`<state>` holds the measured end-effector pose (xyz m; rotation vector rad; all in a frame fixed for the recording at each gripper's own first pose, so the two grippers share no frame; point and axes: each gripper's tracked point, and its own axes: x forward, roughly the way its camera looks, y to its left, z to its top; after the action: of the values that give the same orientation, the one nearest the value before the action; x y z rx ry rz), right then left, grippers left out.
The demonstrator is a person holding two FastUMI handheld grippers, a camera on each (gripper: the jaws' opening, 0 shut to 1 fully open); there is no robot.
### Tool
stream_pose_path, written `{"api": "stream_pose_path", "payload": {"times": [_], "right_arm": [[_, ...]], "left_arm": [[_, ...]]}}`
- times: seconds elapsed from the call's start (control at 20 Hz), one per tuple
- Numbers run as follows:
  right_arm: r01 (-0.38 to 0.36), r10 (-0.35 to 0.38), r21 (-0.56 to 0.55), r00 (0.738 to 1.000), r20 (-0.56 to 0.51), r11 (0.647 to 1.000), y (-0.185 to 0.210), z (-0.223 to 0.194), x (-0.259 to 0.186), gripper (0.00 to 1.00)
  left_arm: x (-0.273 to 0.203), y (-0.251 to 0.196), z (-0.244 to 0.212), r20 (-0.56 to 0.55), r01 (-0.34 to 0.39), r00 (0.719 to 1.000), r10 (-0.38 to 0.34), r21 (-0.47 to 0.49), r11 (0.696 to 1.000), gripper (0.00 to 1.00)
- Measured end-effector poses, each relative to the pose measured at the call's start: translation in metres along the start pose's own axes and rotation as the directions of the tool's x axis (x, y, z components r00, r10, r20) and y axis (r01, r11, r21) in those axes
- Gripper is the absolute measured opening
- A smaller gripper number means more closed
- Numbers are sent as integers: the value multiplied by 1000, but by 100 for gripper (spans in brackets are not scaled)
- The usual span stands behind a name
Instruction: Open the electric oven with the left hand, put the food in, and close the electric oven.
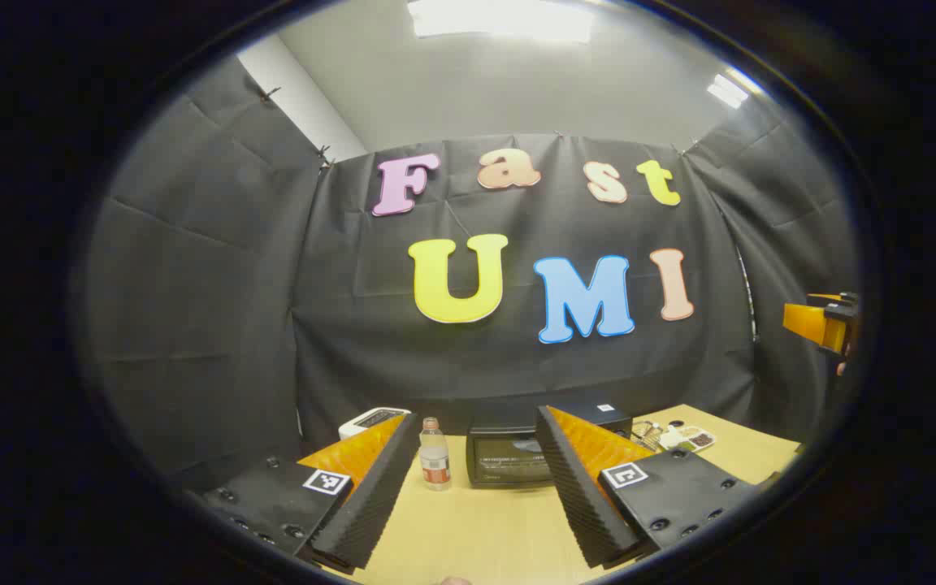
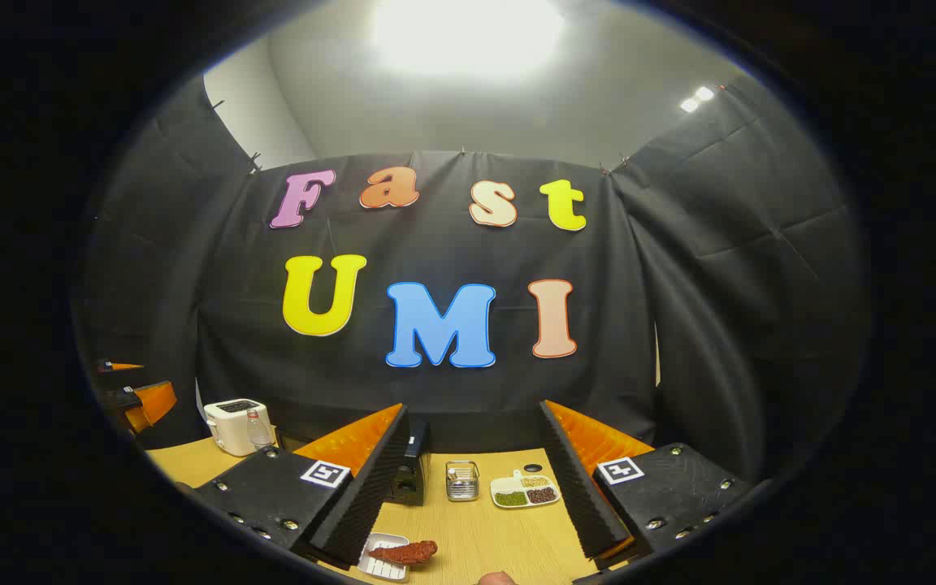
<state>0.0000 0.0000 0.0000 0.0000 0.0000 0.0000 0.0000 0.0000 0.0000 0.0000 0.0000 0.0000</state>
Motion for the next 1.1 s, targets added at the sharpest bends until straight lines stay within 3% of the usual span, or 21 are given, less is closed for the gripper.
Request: {"api": "stream_pose_path", "payload": {"times": [0.55, 1.1], "right_arm": [[-22, 22, -5, 1000, -2, 1000, -6, -4, 6, 95], [-54, 54, -2, 999, 1, 999, -40, -10, 3, 95]], "left_arm": [[-9, -9, -2, -3, -26, 1000, 26, 7, 1000, 100], [-4, -39, -8, -18, -49, 999, 49, 6, 999, 100]]}}
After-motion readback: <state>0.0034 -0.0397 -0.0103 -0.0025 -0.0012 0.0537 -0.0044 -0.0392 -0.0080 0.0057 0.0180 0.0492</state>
